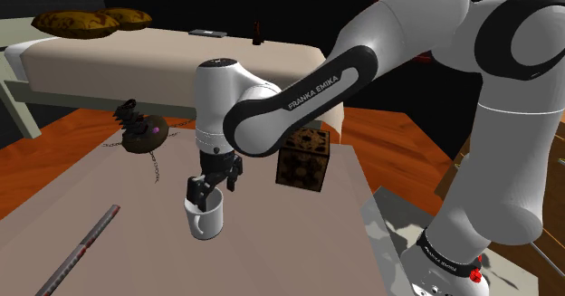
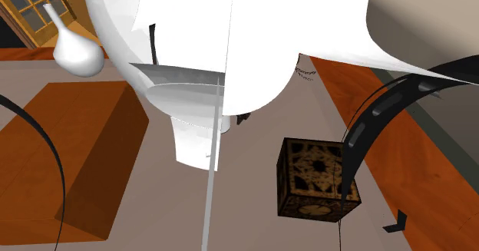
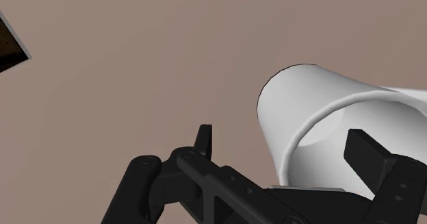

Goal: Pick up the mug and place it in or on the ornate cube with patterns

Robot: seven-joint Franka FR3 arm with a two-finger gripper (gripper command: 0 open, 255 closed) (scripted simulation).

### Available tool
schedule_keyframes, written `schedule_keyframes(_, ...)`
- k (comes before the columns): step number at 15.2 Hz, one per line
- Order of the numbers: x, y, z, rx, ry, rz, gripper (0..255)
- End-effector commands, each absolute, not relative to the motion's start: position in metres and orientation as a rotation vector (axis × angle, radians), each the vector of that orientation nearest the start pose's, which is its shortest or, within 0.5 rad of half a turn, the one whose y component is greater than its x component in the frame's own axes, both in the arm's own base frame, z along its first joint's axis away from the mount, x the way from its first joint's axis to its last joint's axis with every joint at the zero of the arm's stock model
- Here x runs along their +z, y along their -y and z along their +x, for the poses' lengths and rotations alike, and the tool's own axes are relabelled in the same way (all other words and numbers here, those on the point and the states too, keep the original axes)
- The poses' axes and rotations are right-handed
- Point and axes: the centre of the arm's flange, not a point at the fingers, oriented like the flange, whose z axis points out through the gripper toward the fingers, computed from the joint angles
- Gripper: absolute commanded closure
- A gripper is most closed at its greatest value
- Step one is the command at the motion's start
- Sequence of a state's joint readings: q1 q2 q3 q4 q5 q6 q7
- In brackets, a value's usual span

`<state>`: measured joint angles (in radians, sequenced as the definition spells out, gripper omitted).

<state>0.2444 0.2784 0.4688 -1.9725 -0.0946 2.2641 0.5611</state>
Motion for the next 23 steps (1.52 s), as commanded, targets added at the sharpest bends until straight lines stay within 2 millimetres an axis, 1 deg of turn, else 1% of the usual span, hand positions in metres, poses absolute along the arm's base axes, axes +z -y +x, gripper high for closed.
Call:
schedule_keyframes(1, 0.348, -0.386, 0.467, -0.011, 0.296, -3.06, 0)
schedule_keyframes(4, 0.348, -0.386, 0.467, -0.011, 0.296, -3.06, 0)
schedule_keyframes(5, 0.348, -0.386, 0.467, -0.011, 0.296, -3.06, 255)
schedule_keyframes(14, 0.348, -0.386, 0.467, -0.011, 0.296, -3.06, 255)
schedule_keyframes(23, 0.395, -0.386, 0.467, -0.011, 0.296, -3.06, 255)
